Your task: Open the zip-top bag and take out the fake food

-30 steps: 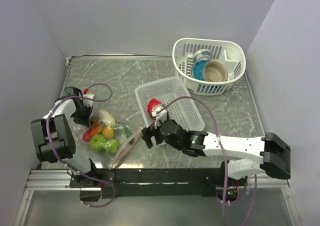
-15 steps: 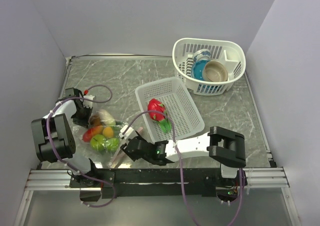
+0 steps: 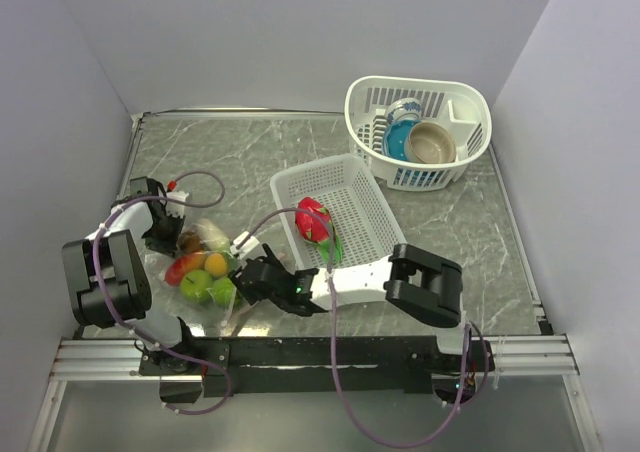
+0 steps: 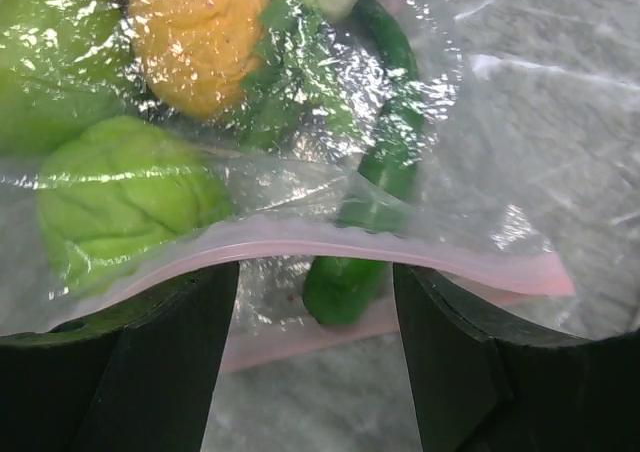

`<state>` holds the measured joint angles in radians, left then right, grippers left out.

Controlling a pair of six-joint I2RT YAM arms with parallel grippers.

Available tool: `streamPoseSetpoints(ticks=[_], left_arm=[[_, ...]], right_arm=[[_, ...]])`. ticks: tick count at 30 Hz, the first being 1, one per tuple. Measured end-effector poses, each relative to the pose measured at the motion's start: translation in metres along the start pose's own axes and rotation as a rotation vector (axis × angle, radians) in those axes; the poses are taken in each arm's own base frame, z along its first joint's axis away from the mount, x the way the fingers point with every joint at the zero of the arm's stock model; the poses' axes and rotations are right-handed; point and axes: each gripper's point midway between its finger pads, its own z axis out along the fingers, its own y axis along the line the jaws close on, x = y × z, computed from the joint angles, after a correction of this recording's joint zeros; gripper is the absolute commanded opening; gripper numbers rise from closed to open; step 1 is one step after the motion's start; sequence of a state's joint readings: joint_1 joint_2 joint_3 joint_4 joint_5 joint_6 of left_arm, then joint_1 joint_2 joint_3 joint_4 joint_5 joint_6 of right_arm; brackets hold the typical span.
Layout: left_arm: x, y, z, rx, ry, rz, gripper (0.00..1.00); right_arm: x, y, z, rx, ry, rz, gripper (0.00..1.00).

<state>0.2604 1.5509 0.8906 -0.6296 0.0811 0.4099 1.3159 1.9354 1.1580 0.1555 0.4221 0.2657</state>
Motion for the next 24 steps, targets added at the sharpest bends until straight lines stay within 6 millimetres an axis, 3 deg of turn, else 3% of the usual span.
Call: streamPoseSetpoints(ticks=[8, 14, 19, 21, 24], left_arm=[[0.001, 0.0, -0.003, -0.004, -0.008, 0.018, 0.01], [0.001, 0.0, -0.003, -0.003, -0.009, 0.019, 0.01], [0.001, 0.0, -0.003, -0.003, -0.01, 0.015, 0.01], [-0.001, 0.0, -0.003, -0.004, -0.011, 0.011, 0.01], [-0.008, 0.002, -0.005, -0.007, -0.025, -0.005, 0.01]], right_arm=[[0.027, -0.002, 0.02, 0.014, 0.064, -0.002, 0.55], [0.032, -0.008, 0.015, 0.019, 0.046, 0.02, 0.28], [0.034, -0.021, -0.011, 0.037, 0.055, -0.003, 0.27], [0.02, -0.027, -0.029, 0.041, 0.033, -0.008, 0.27], [-0.015, -0.028, -0.065, 0.024, -0.04, 0.002, 0.27]])
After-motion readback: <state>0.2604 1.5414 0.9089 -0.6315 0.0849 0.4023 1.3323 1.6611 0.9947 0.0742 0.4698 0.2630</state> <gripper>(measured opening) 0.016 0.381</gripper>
